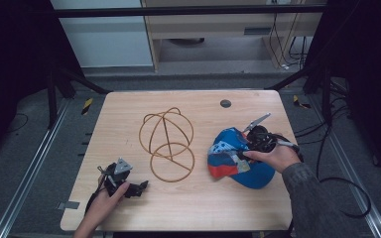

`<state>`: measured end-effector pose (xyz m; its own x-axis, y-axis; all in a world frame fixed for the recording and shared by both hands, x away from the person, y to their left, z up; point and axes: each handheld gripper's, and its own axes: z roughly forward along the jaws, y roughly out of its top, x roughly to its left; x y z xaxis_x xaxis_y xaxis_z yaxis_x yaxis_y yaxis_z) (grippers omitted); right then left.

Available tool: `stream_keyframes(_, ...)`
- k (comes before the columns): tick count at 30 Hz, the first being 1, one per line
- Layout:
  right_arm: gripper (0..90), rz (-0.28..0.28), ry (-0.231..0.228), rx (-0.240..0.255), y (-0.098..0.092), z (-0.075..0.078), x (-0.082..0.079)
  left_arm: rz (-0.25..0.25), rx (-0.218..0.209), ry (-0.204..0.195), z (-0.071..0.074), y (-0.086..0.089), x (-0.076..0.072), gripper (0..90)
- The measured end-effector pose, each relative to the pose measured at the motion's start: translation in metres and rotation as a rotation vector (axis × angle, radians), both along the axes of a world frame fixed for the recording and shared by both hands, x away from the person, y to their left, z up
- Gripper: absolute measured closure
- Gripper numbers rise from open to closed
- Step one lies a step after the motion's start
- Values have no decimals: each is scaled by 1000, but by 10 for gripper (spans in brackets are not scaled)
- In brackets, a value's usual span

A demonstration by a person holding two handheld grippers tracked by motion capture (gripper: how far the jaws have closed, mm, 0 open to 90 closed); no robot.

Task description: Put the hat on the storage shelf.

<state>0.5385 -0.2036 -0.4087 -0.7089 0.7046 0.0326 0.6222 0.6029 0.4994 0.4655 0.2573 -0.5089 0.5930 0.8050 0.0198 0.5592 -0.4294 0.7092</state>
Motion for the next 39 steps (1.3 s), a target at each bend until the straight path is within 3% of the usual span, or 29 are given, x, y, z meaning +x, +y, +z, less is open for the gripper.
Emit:
stream_keyframes(6, 564, 15, 20, -11, 2, -4, 3, -1, 0, 1, 0, 0, 0, 0)
stream_keyframes(7, 649, 25, 23, -19, 3, -5, 4, 0, 0, 0, 0, 0, 0, 0)
stream_keyframes(8, 649, 25, 23, -19, 3, -5, 4, 0, 0, 0, 0, 0, 0, 0)
stream_keyframes(10, 781, 37, 25, -22, 4, -6, 4, 0, 0, 0, 0, 0, 0, 0)
stream_keyframes(13, 870, 50, 29, -20, 4, -6, 4, 0, 1, 0, 0, 0, 0, 0)
stream_keyframes(22, 899, 53, 25, -8, -1, 7, 2, -1, -3, -1, 0, 0, -1, 0)
stream_keyframes(28, 900, 55, -9, 18, -4, 35, -4, 0, -2, -1, 0, 0, -1, 0)
stream_keyframes(29, 900, 62, -32, 19, -3, 45, -6, 0, -3, -1, 0, 0, -2, 0)
stream_keyframes(35, 900, 86, -66, 13, 2, 63, -10, 5, -6, -3, 0, 0, -2, 0)
stream_keyframes(37, 900, 92, -88, 8, 3, 79, -11, 4, -3, -1, 0, 0, -2, 0)
stream_keyframes(39, 900, 92, -100, 16, 4, 85, -12, 6, -3, -3, 0, 0, -2, 0)
